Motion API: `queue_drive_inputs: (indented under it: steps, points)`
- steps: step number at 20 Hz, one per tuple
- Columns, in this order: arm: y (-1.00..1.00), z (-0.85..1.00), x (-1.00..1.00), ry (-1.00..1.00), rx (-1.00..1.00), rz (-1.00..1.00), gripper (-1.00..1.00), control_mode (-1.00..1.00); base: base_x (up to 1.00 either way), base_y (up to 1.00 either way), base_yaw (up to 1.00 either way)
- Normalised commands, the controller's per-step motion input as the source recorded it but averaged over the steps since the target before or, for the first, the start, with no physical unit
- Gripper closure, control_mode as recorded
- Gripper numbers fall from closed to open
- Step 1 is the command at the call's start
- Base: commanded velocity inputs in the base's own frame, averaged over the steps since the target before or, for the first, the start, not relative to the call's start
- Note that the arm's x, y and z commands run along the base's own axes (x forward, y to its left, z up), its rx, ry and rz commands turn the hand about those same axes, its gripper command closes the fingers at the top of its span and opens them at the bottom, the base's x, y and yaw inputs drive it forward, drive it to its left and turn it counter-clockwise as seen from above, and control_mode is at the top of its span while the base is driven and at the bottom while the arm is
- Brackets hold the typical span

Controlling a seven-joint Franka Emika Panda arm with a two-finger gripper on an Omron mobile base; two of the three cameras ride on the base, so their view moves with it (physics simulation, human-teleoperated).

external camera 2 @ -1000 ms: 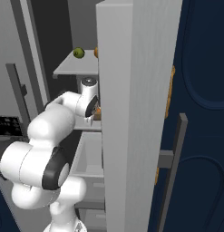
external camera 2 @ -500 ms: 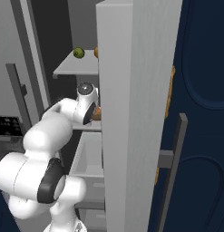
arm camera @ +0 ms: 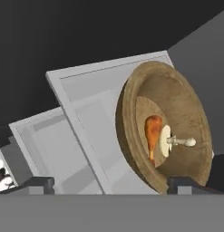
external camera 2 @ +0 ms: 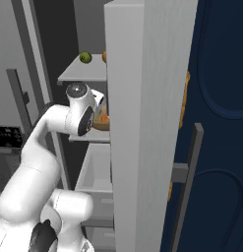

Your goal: Pick the chicken drumstick and mushroom from their plates and place them in the bowl. Then put the bowl in the fridge.

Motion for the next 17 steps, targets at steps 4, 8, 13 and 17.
queue_drive_inputs:
  steps: [4,8,13,17]
  points:
    - [0.01,0.51,-0.99,0.11,0.14,-0.22,-1.0,-1.0,0.0,0.0,0.0]
    - [0.14,0.25,-0.75,0.06,0.15,-0.24,-1.0,-1.0,0.0,0.0,0.0]
    - [0.1,0.36,-0.85,0.0,0.2,-0.23,-1.0,-1.0,0.0,0.0,0.0]
    - [0.03,0.62,-0.81,0.0,0.22,-0.27,-1.0,-1.0,0.0,0.0,0.0]
